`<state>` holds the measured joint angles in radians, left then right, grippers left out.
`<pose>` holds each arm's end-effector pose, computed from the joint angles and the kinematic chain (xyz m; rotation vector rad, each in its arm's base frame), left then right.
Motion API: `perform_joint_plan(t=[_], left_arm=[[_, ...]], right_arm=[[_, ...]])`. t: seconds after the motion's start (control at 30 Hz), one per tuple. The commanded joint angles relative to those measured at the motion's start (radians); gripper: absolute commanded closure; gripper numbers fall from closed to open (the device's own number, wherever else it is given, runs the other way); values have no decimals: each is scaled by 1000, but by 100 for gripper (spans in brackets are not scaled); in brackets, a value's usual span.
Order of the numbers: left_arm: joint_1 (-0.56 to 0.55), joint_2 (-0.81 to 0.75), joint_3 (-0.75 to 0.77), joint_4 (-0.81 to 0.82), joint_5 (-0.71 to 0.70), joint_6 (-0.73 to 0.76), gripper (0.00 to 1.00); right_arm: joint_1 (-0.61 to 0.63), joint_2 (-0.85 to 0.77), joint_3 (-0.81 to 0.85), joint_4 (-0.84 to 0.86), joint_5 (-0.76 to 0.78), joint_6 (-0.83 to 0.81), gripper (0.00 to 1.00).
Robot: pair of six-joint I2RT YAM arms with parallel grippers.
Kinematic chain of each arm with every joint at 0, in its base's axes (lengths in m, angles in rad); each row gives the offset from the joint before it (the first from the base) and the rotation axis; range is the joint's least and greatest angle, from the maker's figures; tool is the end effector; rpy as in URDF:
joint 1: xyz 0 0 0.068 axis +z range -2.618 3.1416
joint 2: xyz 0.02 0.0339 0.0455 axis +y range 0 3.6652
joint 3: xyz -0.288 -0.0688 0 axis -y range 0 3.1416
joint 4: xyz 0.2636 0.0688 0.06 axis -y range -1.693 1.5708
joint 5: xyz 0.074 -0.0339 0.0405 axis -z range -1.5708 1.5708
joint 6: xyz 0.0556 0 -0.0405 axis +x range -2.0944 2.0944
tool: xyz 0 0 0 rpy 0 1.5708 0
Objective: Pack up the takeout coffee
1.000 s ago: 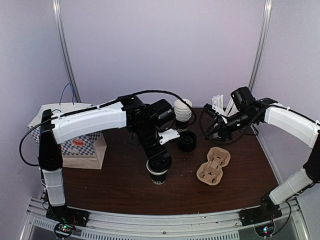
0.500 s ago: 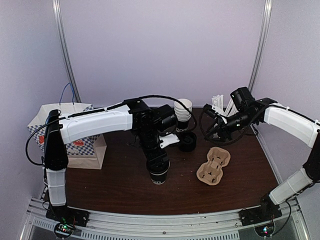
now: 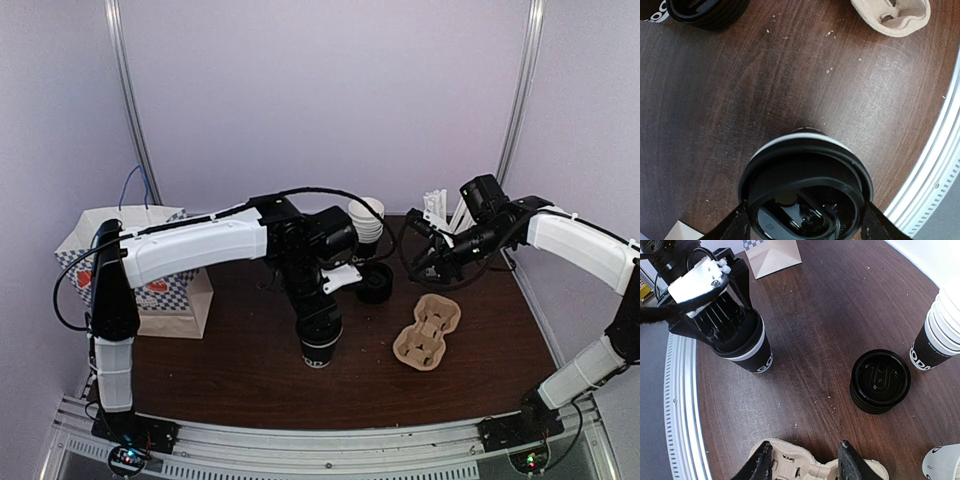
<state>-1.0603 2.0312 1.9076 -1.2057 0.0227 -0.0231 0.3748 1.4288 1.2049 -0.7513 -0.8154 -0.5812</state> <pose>0.2178 -0.3914 0.2727 1.4602 2.5504 -0.2124 0.2760 0.1521 0.3058 -1.3412 1.9198 0.9239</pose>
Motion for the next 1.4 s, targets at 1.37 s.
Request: perform_joint_plan(t=[1.37], left_arm=[[32, 52, -156, 122, 85, 75, 30]], right_arm=[[1, 16, -5, -11, -26, -17, 54]])
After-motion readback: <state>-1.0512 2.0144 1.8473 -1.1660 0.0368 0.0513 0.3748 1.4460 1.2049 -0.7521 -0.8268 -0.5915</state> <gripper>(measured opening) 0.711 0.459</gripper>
